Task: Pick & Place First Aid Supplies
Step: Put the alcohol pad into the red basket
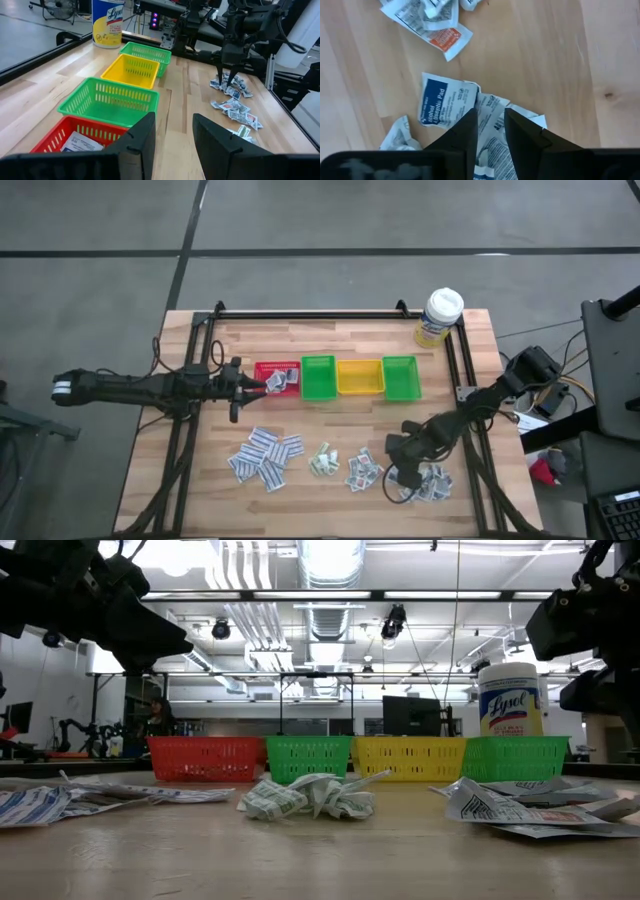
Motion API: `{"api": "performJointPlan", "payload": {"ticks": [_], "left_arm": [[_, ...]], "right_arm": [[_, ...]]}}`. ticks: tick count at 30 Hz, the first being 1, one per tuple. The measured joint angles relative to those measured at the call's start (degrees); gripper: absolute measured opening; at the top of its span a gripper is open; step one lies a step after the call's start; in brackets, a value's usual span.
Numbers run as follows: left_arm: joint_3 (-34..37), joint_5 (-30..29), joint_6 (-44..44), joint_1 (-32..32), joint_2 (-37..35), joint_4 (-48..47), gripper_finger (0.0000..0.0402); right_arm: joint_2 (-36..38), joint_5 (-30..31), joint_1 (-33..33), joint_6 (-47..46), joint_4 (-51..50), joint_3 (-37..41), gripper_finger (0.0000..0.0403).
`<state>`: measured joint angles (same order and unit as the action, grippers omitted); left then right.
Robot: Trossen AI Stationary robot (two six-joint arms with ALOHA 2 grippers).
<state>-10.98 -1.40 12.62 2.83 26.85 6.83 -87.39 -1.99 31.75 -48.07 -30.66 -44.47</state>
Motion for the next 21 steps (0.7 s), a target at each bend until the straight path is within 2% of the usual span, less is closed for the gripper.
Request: {"api": "performJointPlan", "payload": {"ticks": [10,21], "left_arm": [[0.00,0.10,0.00,0.00,0.00,0.00,0.0124],[0.00,0.11,0.00,0.00,0.00,-0.02,0.0124]], "right_arm": [[-0.37,0.03,-0.01,0.05,-0.26,0.00,0.0096],[-0.88,0.03,0.00,0.48,-0.36,0.09,0.0050]]}}
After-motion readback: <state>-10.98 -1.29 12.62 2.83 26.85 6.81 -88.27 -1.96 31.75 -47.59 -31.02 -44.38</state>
